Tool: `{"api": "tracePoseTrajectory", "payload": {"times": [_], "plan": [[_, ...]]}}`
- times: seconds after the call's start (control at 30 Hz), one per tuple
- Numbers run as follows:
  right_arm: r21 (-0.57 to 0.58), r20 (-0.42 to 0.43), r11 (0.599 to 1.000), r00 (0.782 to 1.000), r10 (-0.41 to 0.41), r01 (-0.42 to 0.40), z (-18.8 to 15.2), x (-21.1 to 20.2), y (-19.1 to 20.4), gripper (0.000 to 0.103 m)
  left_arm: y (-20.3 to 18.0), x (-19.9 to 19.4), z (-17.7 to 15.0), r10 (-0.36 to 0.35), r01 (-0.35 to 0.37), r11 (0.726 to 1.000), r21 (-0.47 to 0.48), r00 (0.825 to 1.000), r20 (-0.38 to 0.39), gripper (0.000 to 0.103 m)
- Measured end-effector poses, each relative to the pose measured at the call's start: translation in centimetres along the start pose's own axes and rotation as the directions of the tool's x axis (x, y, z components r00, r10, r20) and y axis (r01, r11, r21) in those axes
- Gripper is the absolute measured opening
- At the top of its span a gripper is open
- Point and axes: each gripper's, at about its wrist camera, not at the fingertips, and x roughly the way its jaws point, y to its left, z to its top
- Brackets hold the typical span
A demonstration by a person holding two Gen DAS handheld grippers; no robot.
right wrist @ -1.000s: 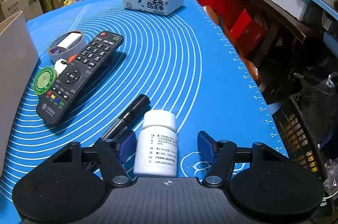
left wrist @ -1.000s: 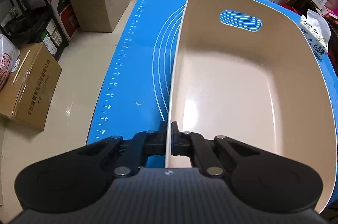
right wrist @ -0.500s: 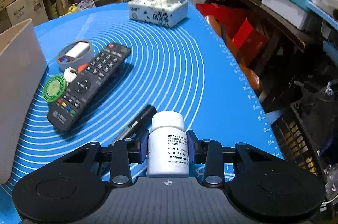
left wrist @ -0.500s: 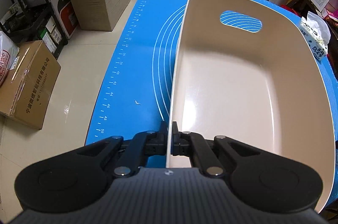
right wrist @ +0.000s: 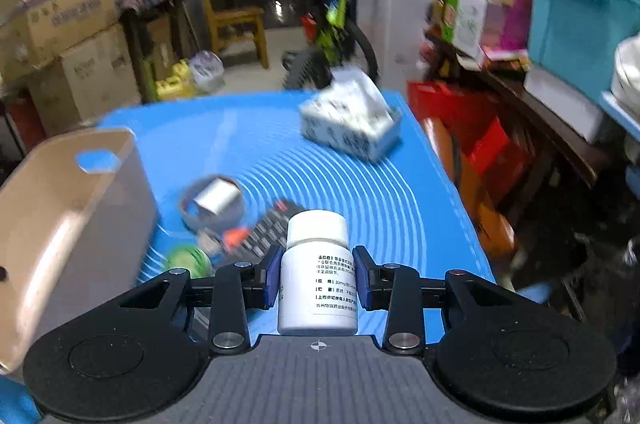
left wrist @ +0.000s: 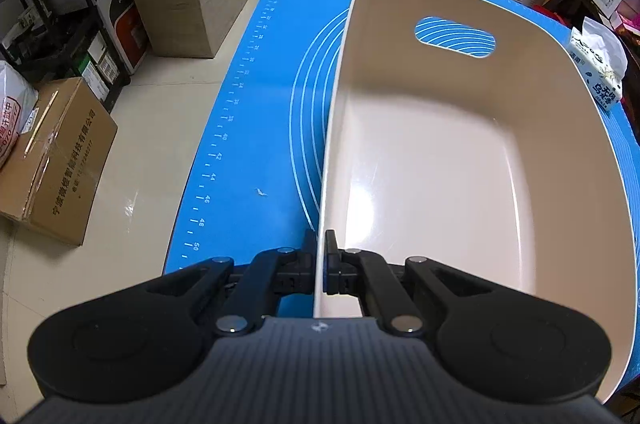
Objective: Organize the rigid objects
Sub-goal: 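Carry the white pill bottle into the bin with the right tool and release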
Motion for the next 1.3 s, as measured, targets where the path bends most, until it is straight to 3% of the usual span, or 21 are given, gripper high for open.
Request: {"api": "tracePoseTrajectory", "payload": {"times": [0.2,0.43,0.9,1.03,1.23,1.3], "plan": [[-0.066,0.067,0.995,0.995,0.080,-0.075,3.0,-1.1,4.4,0.045,-0.1,0.0,0.0,0.004,-0.004,1.000,0.007,1.000,0.000,0.004],[-0.182,0.049,0.967,0.981,0.188,-0.176,3.5,0.0,10.9,0.045,-0.1,0.0,0.0,0.003,-0.003,1.000,0.003,1.000,-0.001,0.004],[-0.360,-0.096,0.886,0.956,0.276,-0.292,1.5,2.9,19.0,0.045,-0.3,0.1,-0.1,0.013,-0.013,1.000,0.005,1.000,-0.002,0.004],[-0.407,-0.118,0.861,0.952,0.283,-0.307,1.1,3.2,20.4,0.045,-0.3,0.0,-0.1,0.012,-0.012,1.000,0.005,1.000,-0.002,0.004],[-0.445,-0.236,0.826,0.935,0.265,-0.346,-0.1,4.8,22.1,0.045,-0.3,0.0,0.0,0.013,-0.013,1.000,0.005,1.000,-0.002,0.004],[-0.474,-0.244,0.814,0.939,0.245,-0.335,-0.6,5.0,22.5,0.045,-0.3,0.1,0.0,0.014,-0.014,1.000,0.006,1.000,-0.001,0.004]]}}
